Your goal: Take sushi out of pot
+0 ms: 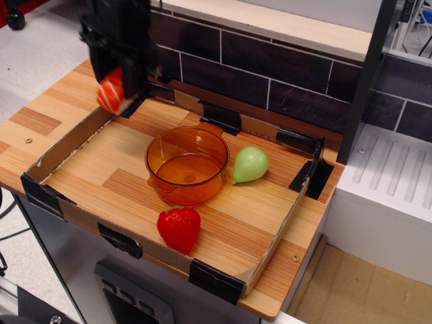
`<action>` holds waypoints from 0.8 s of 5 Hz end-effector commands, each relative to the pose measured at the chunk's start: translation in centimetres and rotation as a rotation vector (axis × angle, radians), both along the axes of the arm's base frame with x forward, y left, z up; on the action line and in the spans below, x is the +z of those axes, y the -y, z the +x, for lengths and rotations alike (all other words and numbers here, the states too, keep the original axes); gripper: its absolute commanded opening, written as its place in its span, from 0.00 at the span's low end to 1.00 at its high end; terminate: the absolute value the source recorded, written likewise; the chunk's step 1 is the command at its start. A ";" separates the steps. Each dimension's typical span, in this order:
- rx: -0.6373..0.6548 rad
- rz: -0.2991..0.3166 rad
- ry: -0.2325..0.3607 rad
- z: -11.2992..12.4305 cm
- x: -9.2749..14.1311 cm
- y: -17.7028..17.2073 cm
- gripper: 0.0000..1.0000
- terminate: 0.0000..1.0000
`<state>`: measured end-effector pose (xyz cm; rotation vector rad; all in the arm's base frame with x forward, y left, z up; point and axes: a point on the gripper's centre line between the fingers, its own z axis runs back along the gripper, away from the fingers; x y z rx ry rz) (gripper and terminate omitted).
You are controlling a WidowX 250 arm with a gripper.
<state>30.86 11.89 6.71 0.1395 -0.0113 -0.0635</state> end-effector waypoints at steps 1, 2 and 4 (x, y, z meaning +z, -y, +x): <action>0.034 0.024 0.039 2.3 -0.7 -1.8 0.00 0.00; 0.042 0.021 0.006 2.6 -1.5 -2.0 0.00 0.00; 0.026 0.060 -0.050 2.5 -1.7 -1.9 1.00 0.00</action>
